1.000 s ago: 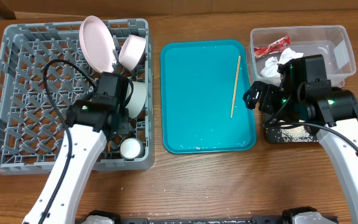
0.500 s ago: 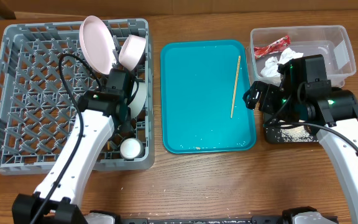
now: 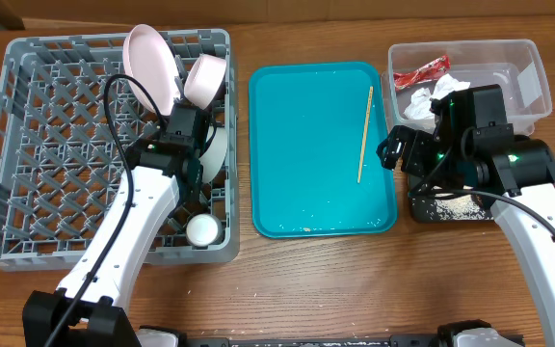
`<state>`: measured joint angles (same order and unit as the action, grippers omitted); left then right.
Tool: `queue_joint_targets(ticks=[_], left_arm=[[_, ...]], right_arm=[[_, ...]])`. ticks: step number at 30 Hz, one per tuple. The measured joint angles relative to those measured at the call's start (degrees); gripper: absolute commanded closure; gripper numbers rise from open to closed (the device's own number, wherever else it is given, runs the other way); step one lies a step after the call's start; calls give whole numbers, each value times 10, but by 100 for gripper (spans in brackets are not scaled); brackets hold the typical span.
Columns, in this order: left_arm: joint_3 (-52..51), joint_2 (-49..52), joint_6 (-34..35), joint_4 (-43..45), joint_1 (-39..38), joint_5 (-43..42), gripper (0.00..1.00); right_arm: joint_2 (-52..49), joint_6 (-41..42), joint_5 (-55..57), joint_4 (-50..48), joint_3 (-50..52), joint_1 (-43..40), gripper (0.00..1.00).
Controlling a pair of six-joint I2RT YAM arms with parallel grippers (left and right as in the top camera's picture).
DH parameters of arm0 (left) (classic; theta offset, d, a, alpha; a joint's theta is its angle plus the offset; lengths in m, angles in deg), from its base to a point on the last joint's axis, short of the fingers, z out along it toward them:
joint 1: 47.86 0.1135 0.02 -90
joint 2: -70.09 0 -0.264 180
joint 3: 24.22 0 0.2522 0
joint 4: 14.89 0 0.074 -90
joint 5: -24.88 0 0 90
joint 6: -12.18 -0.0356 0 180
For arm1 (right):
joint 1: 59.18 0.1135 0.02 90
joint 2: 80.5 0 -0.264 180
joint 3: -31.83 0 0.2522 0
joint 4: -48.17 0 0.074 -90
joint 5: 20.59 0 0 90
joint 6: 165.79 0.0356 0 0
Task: Sort waste into correct bins and load items into the dishwasher
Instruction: 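Carry the chopstick into the rack and release it between slots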
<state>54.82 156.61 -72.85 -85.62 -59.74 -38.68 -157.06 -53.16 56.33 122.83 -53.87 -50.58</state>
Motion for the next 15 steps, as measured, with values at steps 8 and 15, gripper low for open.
queue_joint_targets(ticks=[8, 15], left_arm=[[0, 0, -4, 14, 0, -1, 55], [92, 5, 3, -52, 0, -67, 44]], right_arm=[[0, 0, 0, 0, 0, 0, 0], [0, 0, 0, -1, 0, 0, 0]])
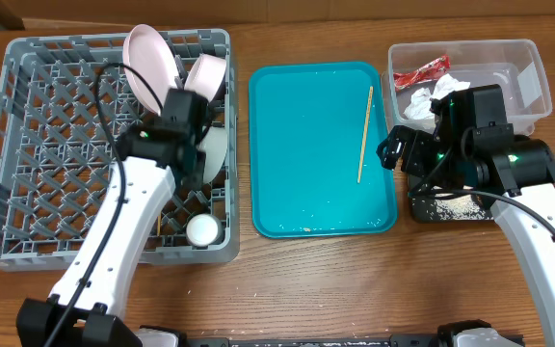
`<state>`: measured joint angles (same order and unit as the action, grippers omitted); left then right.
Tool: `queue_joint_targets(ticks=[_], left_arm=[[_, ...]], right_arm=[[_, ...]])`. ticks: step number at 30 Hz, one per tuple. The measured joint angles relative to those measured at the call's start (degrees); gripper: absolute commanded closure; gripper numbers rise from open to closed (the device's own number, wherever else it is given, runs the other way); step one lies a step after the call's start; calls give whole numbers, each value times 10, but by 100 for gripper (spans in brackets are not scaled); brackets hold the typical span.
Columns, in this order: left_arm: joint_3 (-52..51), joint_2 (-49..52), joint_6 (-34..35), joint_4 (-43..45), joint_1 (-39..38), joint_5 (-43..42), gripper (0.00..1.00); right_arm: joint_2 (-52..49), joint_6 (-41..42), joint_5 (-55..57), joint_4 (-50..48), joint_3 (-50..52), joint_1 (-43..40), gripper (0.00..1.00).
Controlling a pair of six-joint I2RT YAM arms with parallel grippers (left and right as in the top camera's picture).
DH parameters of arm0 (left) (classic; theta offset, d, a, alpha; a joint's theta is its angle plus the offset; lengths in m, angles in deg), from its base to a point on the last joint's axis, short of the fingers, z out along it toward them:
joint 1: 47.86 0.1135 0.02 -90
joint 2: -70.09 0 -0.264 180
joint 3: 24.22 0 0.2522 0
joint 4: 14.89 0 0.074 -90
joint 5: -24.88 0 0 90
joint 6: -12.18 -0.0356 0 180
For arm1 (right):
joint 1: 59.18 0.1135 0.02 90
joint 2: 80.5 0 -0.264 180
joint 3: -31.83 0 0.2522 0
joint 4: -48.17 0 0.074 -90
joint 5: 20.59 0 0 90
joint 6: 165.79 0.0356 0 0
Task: Sort waste into correct bins and load items into the dishwasher
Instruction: 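Carry the chopstick into the rack and release it between slots, then return the left gripper to the tray and grasp the second chopstick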
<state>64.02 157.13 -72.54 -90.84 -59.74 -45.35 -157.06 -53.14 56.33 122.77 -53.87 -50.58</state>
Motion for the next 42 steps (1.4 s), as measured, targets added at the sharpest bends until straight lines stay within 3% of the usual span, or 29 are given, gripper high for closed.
queue_joint_targets(ticks=[5, 8, 12, 16, 23, 32, 42], left_arm=[[111, 1, 15, -10, 0, -139, 27], [139, 0, 37, 36, 0, -272, 0], [136, 0, 74, 115, -2, -385, 0], [119, 3, 103, 185, -23, -445, 0], [115, 41, 163, 234, -121, -395, 0], [112, 184, 218, 297, -236, -281, 0], [110, 269, 293, 347, -259, -210, 1]], right_arm=[[0, -1, 0, 0, 0, 0, 0], [0, 0, 0, 0, 0, 0, 0], [0, 0, 0, 1, 0, 0, 0], [0, 0, 0, 0, 0, 0, 0], [0, 0, 0, 1, 0, 0, 0], [0, 0, 0, 0, 0, 0, 0], [0, 0, 0, 0, 0, 0, 0]])
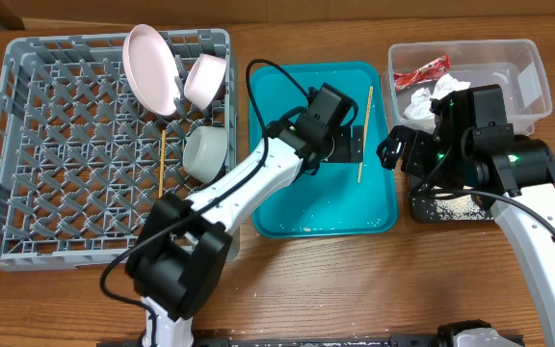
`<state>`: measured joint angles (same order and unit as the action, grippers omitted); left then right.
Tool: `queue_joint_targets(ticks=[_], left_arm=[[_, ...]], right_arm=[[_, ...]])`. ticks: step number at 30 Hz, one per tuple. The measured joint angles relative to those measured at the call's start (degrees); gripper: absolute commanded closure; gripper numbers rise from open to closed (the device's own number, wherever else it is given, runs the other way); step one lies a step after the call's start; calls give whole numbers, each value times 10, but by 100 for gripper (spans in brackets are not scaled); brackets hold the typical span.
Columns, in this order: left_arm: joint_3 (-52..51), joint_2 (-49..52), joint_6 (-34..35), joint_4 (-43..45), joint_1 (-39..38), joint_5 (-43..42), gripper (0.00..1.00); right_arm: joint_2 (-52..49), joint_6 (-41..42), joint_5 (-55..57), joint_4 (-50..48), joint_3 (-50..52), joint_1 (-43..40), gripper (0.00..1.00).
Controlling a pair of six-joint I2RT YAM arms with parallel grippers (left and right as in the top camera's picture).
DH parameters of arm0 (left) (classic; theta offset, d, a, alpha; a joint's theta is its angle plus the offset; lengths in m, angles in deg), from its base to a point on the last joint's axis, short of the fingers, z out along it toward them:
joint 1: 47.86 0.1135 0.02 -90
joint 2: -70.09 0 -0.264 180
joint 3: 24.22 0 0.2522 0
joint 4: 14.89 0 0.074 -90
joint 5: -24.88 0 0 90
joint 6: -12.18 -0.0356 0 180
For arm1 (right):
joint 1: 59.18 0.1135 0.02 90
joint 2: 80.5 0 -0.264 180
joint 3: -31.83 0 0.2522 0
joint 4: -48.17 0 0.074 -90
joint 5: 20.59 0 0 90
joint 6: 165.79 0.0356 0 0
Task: Sort waste into correct bins and load items into the dishwasher
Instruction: 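Return the left gripper to the tray and grasp the second chopstick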
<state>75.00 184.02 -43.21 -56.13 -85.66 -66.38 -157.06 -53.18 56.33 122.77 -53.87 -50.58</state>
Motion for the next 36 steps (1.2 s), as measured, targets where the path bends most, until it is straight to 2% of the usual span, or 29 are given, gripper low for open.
queue_joint_targets(ticks=[11, 19, 23, 36], left_arm=[[0, 66, 35, 94, -24, 9, 0], [0, 99, 40, 115, -42, 43, 2], [0, 108, 27, 134, -46, 61, 7], [12, 147, -52, 201, -64, 116, 13]], right_arm=[[0, 0, 0, 0, 0, 0, 0], [0, 0, 0, 0, 0, 0, 0], [0, 0, 0, 0, 0, 0, 0], [0, 0, 0, 0, 0, 0, 0]])
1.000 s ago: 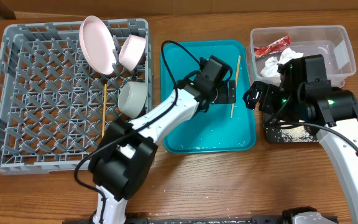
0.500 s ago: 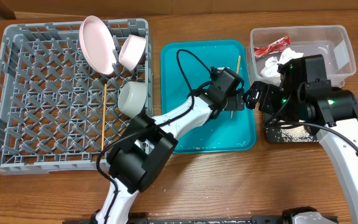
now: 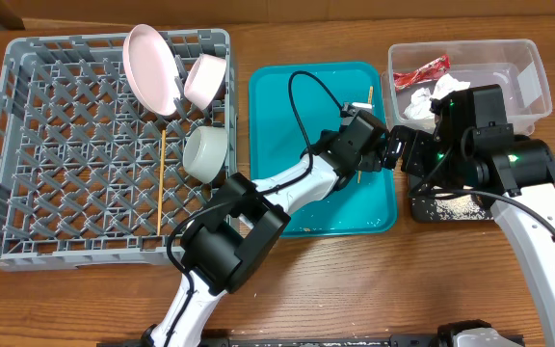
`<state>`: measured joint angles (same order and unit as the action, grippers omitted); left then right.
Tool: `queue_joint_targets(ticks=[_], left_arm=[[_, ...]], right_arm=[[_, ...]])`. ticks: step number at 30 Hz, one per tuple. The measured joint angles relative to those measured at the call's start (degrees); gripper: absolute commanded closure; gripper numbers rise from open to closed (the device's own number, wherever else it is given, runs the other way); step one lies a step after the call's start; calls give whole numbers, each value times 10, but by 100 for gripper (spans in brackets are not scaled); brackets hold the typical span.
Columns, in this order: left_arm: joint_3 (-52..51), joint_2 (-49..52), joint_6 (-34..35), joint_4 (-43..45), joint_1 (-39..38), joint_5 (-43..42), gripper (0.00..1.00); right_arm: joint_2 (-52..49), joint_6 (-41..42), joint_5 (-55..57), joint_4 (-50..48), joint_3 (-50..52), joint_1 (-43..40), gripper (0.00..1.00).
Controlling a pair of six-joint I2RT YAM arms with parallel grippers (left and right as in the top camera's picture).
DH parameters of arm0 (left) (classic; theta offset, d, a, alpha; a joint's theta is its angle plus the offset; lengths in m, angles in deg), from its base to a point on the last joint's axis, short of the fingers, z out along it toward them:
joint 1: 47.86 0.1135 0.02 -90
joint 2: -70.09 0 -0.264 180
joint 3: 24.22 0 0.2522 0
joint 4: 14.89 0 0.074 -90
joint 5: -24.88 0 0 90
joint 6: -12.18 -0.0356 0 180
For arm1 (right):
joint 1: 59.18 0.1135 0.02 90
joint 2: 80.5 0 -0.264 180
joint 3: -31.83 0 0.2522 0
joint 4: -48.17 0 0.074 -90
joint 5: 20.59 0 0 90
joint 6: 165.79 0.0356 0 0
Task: Sort waste into correct bins and load items into the dishwasher
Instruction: 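Return the left gripper to the tray and grasp the second chopstick, then carry the second chopstick left and insert it into the rack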
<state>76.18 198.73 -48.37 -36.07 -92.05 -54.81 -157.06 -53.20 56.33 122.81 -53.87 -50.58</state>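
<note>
A wooden chopstick (image 3: 369, 95) lies on the teal tray (image 3: 287, 193) near its right edge, its middle hidden by my left gripper (image 3: 372, 152), which hovers right over it. Whether the jaws are open cannot be made out. My right gripper (image 3: 400, 152) hangs just beyond the tray's right edge, dark and unclear. The grey dish rack (image 3: 27, 193) on the left holds a pink plate (image 3: 150, 66), a pink bowl (image 3: 206, 77), a grey-green bowl (image 3: 206, 152) and another chopstick (image 3: 161, 178).
A clear plastic bin (image 3: 523, 58) at the back right holds a red wrapper (image 3: 422, 71) and crumpled white paper (image 3: 430, 96). A black bin (image 3: 441, 204) with crumbs sits under the right arm. The left arm's cable arches over the tray.
My left gripper has moved right from the tray's upper middle to the chopstick at the tray's right side. The chopstick lies where it was. The right arm has not moved.
My left gripper was first down in the rack beside the grey-green bowl, then higher by the pink bowl. Later it was over the tray, leaving a chopstick showing in the rack. Now it is above the tray's chopstick. The right arm stayed still throughout.
</note>
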Motion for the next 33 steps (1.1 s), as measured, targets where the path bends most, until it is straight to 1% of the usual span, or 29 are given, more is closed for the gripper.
queue_joint_targets(ticks=[4, 7, 11, 17, 20, 21, 22, 23, 25, 27, 28, 30, 33], left_arm=[[1, 4, -10, -1, -2, 20, 20], [2, 6, -12, -4, -5, 41, 19], [3, 8, -16, -18, -5, 82, 16], [3, 14, -44, -11, -4, 117, 15], [3, 14, -53, -8, -4, 126, 21], [3, 14, -56, -9, -4, 128, 26], [3, 14, -57, -9, -4, 130, 36], [3, 14, -59, -9, -4, 131, 51], [3, 14, -61, -9, -4, 135, 73], [3, 15, -65, -10, -4, 140, 84], [3, 16, -68, -11, -4, 142, 91], [3, 16, -75, -12, -4, 146, 96], [3, 16, -74, -14, -4, 154, 96]], right_arm=[[0, 0, 0, 0, 0, 0, 0], [0, 1, 0, 0, 0, 0, 0], [0, 0, 0, 0, 0, 0, 0], [0, 0, 0, 0, 0, 0, 0], [0, 0, 0, 0, 0, 0, 0], [0, 0, 0, 0, 0, 0, 0], [0, 0, 0, 0, 0, 0, 0], [0, 0, 0, 0, 0, 0, 0], [0, 0, 0, 0, 0, 0, 0], [0, 0, 0, 0, 0, 0, 0], [0, 0, 0, 0, 0, 0, 0], [0, 0, 0, 0, 0, 0, 0], [0, 0, 0, 0, 0, 0, 0]])
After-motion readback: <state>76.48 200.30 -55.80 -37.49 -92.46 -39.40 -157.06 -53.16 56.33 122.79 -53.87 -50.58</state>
